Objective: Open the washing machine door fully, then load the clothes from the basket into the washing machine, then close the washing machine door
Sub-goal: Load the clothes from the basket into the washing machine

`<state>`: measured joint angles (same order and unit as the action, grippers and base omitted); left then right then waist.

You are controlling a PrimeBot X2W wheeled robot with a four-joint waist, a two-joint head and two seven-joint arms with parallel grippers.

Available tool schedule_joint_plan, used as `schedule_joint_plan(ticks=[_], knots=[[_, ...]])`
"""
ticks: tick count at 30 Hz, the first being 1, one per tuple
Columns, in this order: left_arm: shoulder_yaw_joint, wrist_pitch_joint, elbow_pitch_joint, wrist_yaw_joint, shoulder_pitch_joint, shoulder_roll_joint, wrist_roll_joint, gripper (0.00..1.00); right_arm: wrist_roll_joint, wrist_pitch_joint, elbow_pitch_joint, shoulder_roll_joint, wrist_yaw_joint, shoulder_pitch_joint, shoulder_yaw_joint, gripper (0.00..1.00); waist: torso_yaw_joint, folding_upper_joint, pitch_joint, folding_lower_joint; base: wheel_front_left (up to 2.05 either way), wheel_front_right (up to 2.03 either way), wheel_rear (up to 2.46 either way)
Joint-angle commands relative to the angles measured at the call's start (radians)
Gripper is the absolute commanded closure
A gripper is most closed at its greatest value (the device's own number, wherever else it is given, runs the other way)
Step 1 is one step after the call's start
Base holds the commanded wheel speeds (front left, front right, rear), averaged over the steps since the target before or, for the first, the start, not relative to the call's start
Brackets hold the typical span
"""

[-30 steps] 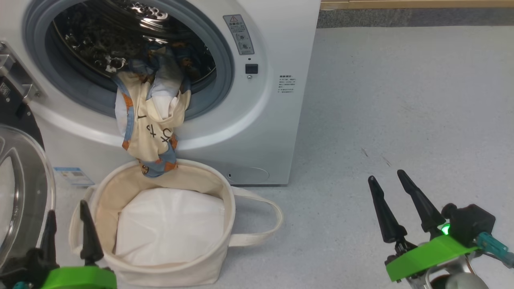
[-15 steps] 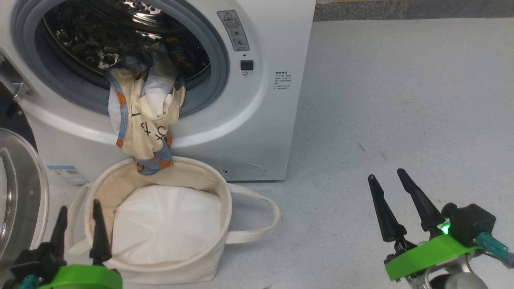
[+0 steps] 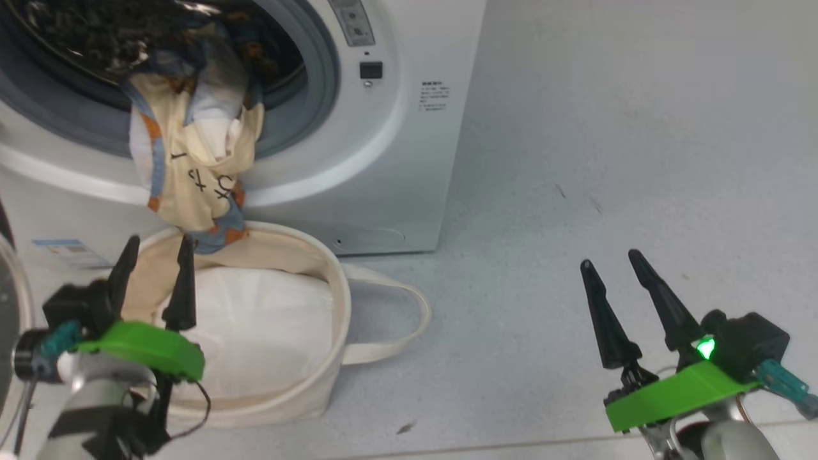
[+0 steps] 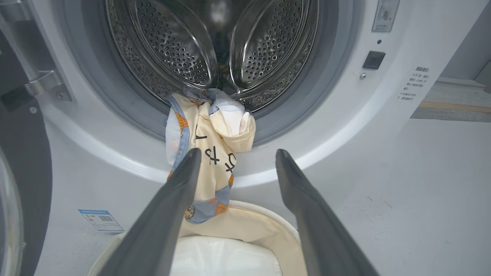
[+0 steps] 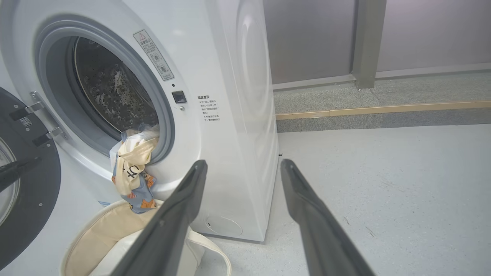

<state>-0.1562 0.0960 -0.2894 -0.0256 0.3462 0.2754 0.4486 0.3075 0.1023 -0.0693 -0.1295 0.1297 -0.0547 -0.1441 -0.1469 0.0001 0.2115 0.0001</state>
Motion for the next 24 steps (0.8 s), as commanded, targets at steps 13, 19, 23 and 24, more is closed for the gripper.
schedule_joint_plan(ticks=[13, 19, 23, 24], knots=[[0.014, -0.062, -0.377, -0.081, 0.328, 0.153, 0.01, 0.0, -0.042, 0.045, -0.061, 0.046, 0.001, -0.075, -0.032, 0.0, -0.14, -0.0001, 0.198, -0.0001, 0.0, 0.0, 0.0], [-0.019, -0.092, -0.562, -0.1, 0.452, 0.217, 0.019, 0.0, -0.057, 0.073, -0.07, 0.067, 0.001, -0.084, -0.037, 0.0, -0.198, -0.0001, 0.292, -0.0001, 0.0, 0.0, 0.0], [-0.034, -0.103, -0.634, -0.103, 0.519, 0.252, 0.031, 0.0, -0.061, 0.088, -0.078, 0.073, 0.001, -0.085, -0.035, 0.0, -0.217, -0.0001, 0.343, -0.0001, 0.0, 0.0, 0.0], [-0.039, -0.103, -0.649, -0.104, 0.537, 0.258, 0.033, 0.0, -0.061, 0.091, -0.08, 0.075, 0.001, -0.086, -0.036, 0.0, -0.22, -0.0001, 0.356, -0.0001, 0.0, 0.0, 0.0]])
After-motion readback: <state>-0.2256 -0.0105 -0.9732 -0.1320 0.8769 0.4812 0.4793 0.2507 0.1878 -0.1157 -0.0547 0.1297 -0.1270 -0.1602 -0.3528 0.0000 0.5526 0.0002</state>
